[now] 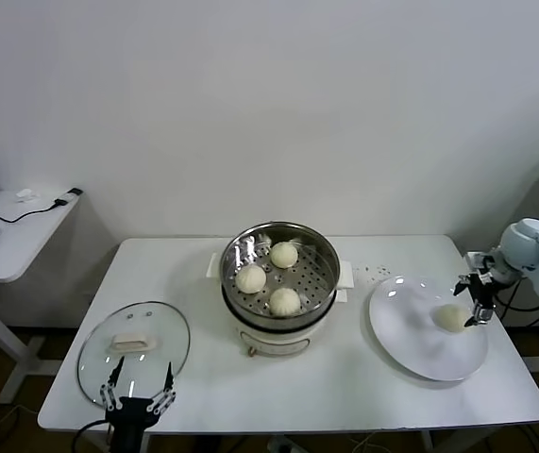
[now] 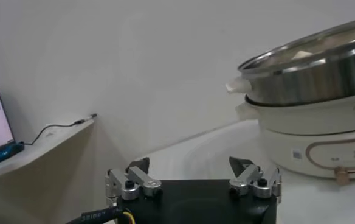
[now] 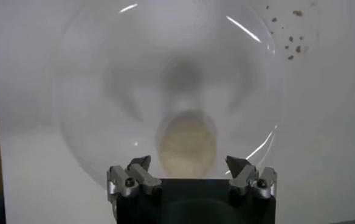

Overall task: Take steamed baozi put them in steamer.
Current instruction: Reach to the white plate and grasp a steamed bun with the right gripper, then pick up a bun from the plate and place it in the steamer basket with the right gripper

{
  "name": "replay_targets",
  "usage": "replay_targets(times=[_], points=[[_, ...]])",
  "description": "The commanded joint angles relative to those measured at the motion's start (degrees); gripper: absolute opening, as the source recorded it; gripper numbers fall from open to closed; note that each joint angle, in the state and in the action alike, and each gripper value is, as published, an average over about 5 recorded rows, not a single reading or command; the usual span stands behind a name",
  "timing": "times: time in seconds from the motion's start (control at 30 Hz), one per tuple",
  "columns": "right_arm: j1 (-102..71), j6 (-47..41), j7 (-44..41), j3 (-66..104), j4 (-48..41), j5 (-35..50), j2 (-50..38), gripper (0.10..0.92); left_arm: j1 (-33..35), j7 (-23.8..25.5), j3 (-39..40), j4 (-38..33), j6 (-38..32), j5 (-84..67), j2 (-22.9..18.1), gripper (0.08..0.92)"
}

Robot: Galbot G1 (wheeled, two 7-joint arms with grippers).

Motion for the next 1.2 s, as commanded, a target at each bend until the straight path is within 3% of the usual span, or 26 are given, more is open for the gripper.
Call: replay_targets(times=[0.03, 0.47, 0.83, 1.2], points=[[-3.1, 2.34, 0.11, 4.38, -7.59, -5.21, 5.48, 0.823, -0.13, 0.0, -0.14, 0.36, -0.09, 0.01, -0.03, 0.823], [-2.57, 3.59, 0.0, 4.52, -11.17, -6.93, 8.55, 0.822, -0.55, -0.04, -0.31, 0.79, 0.06, 0.02, 0.07, 0.823], [-2.43, 3.84, -0.57, 4.58, -11.61, -6.99, 8.45, 0.628, -0.59, -0.08, -0.36, 0.91, 0.02, 0.02, 0.04, 0.823], [-1.0, 2.64, -0.75, 2.87, -9.09, -3.14, 6.7, 0.57, -0.33, -0.11, -0.34, 0.82, -0.08, 0.08, 0.04, 0.823]])
